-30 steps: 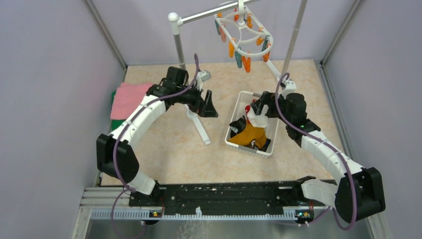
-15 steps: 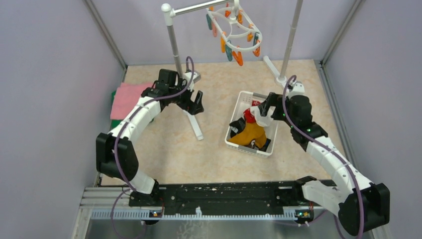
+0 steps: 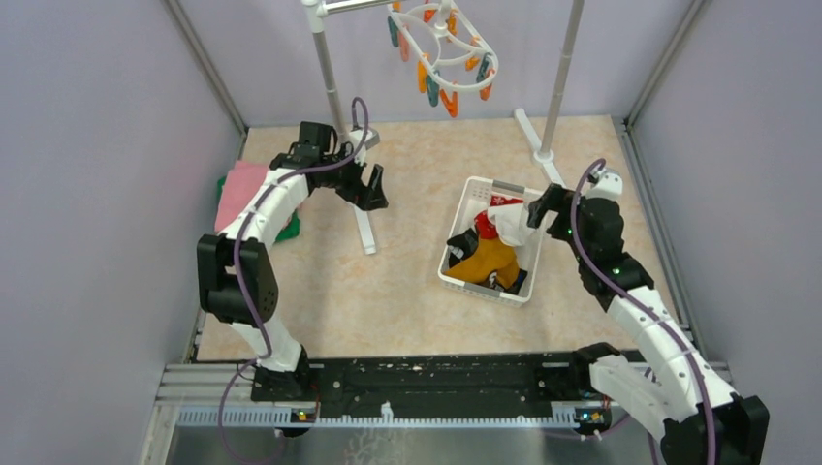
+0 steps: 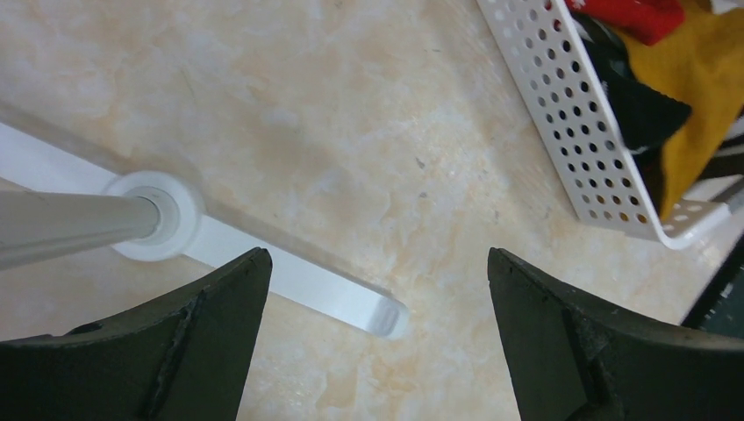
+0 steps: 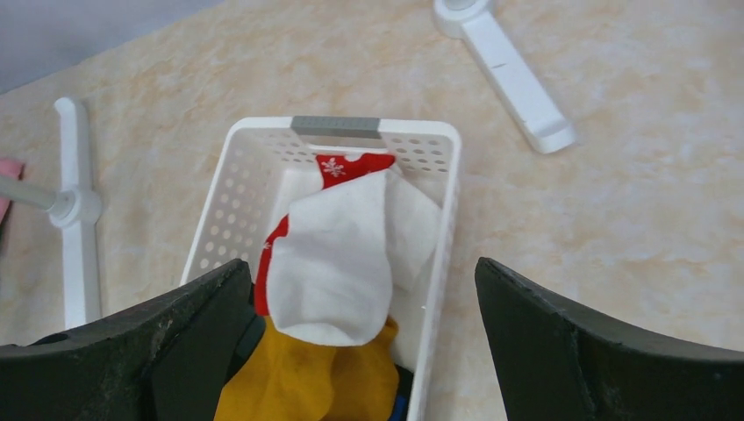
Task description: Remove the socks clipped to the hanger
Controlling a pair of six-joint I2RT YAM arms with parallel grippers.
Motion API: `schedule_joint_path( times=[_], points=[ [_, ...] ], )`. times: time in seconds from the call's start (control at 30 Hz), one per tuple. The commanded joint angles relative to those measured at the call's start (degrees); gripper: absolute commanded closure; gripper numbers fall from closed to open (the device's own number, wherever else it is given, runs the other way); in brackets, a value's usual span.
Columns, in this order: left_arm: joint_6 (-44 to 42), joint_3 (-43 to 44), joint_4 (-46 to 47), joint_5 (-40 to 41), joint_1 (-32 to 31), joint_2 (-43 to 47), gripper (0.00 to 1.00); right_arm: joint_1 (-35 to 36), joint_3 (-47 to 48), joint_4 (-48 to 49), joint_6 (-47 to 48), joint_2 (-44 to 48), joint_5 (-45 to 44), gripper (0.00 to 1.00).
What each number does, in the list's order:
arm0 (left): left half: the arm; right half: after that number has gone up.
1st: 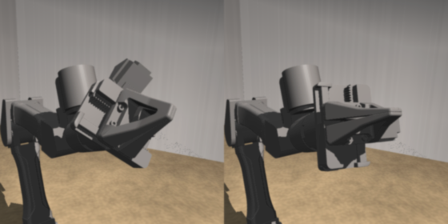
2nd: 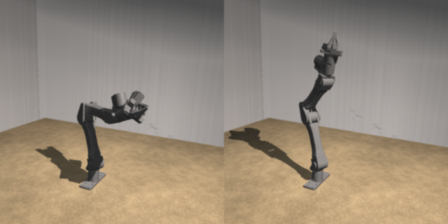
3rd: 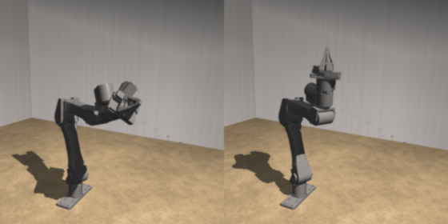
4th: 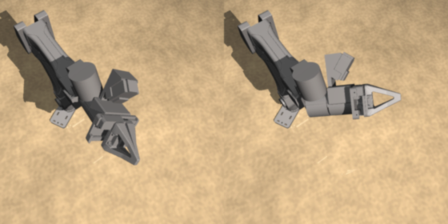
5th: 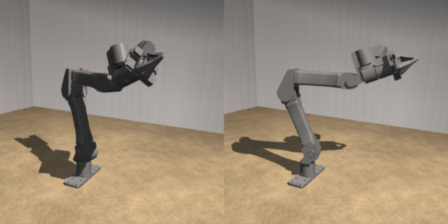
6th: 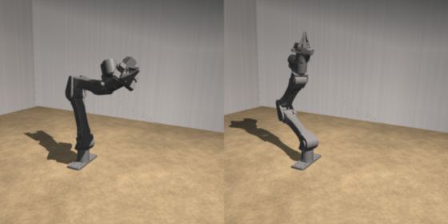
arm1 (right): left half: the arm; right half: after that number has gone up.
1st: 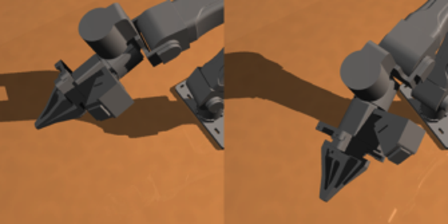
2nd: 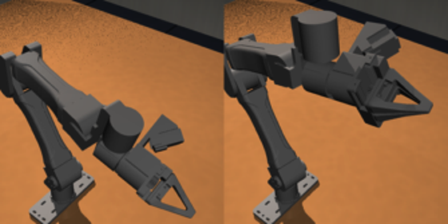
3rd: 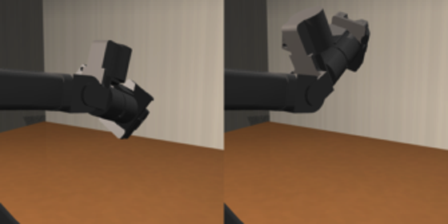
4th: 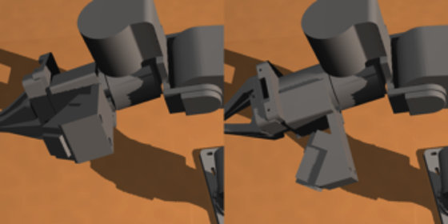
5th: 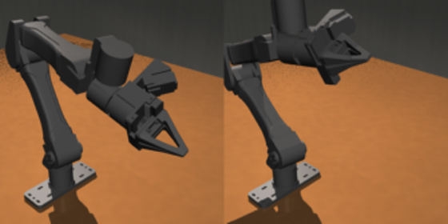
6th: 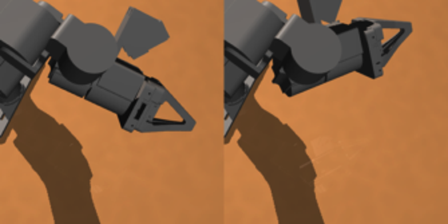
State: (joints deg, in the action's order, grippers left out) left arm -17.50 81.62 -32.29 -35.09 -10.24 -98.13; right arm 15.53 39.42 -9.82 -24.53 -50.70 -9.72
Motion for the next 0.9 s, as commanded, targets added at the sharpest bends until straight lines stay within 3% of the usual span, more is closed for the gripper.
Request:
schedule_joint_path(
  times=[0.0, 0.07, 0.13, 0.27, 0.37, 0.5, 0.87],
  points=[
    [-0.5, 2.1, -10.6, -7.5, 0.4, 7.3, 0.01, -0.9, -1.4, -0.1, 2.2, 5.1, -12.2, 0.01],
    [-0.5, 4.0, -16.2, -11.0, 0.5, 11.0, 0.01, -1.4, -1.8, 0.5, 4.1, 5.2, -15.8, 0.01],
    [-0.1, 2.3, -15.8, -9.5, 0.9, 16.6, 0.01, -1.9, -2.3, 1.5, 5.4, 4.6, -18.8, 0.01],
    [3.9, -14.6, 0.6, 5.6, 2.8, 30.2, 0.01, -2.2, -4.4, 5.4, 6.9, 4.9, -24.2, 0.01],
    [4.1, -27.4, 11.8, 11.6, 4.3, 34.9, 0.01, -2.2, -9.7, 14.0, 9.2, 7.7, -26.9, 0.01],
    [3.1, -39.5, 26.4, 14.8, 5.4, 31.7, 0.01, -2.2, -17.2, 27.0, 14.4, 7.2, -29.1, 0.01],
    [9.8, -55.5, 70.4, 16.0, 7.6, 18.2, 0.01, -4.5, -26.8, 54.3, 17.4, -11.2, -31.3, 0.01]
  ],
)
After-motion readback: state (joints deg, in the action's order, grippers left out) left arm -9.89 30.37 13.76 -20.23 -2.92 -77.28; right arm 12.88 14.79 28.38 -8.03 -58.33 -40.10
